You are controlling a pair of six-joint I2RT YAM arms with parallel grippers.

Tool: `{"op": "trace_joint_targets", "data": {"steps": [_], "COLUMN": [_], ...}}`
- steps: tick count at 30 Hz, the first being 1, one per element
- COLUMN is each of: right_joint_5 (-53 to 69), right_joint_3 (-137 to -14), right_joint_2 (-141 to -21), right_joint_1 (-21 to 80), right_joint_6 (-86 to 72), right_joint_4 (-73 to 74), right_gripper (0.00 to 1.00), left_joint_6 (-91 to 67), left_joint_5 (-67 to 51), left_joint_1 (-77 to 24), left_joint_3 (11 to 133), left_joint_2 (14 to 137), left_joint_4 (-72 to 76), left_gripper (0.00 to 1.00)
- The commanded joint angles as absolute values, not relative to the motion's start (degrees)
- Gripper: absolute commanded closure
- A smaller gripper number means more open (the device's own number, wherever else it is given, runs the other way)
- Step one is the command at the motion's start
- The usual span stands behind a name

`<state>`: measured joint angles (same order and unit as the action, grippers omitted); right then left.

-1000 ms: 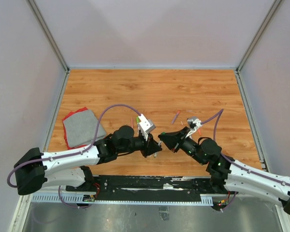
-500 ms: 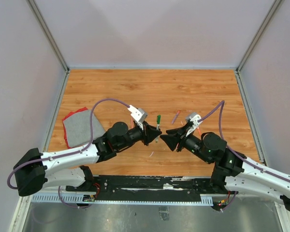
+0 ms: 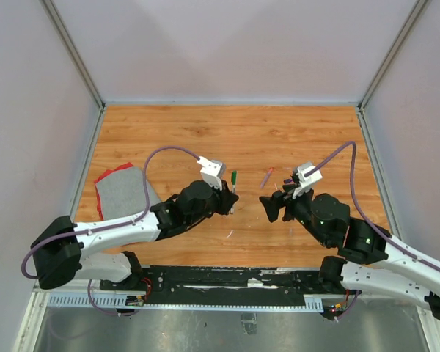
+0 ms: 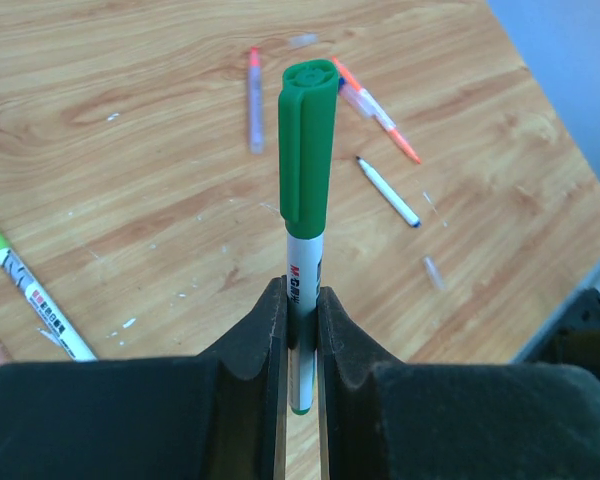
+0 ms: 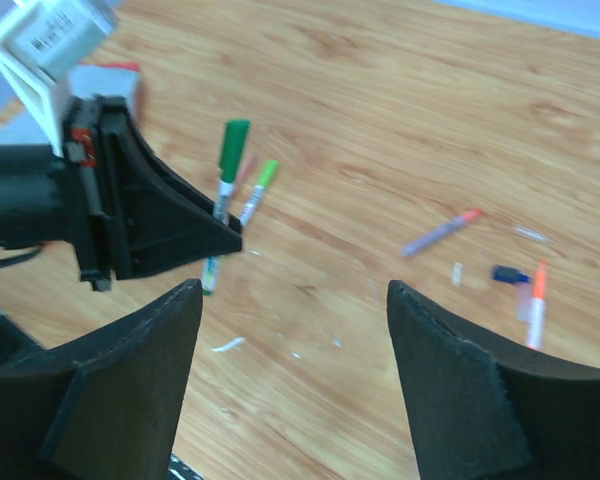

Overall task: Insert the pens into the pen caps
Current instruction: Place the pen at the center of the board.

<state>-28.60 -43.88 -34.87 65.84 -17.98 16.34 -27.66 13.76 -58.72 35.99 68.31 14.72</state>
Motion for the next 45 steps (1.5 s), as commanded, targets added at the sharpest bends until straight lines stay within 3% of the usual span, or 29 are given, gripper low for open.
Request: {"op": "trace_joint_targets", "data": {"steps": [1, 12, 18, 31, 45], "right_joint_5": [-36.42, -6.79, -7.24, -6.94, -6.46], "right_joint_3": [-48.97, -46.49, -46.6, -42.15, -41.29], "right_joint_2": [-38.32, -40.55, -42.41, -39.49, -38.98], "right_joint_1": [63.36, 35.18, 34.6, 34.57, 34.56], "right_joint_6": [-17.95, -23.42, -25.04, -25.99, -26.45], "right_joint_4": [28.96, 31.04, 34.76, 35.04, 35.1], "right_gripper": [0.23, 0.08, 0.05, 0.05, 0.05], "left_joint_6": [-33.34, -44.75, -50.22, -50.06, -51.91], "left_joint_5": [22.78, 33.67, 32.57, 28.28, 28.59], "left_joint_1": [-58.71, -58.55, -55.06, -48.34, -47.59], "left_joint_3": [43.12, 61.75, 70.43, 73.88, 72.43], "left_joint_2": [72.55, 90.4, 100.39, 109.43, 110.75], "left_joint_4": [4.49, -18.55, -28.74, -28.56, -28.48], "left_gripper": [1.0, 0.99, 1.0, 0.96, 0.69]}}
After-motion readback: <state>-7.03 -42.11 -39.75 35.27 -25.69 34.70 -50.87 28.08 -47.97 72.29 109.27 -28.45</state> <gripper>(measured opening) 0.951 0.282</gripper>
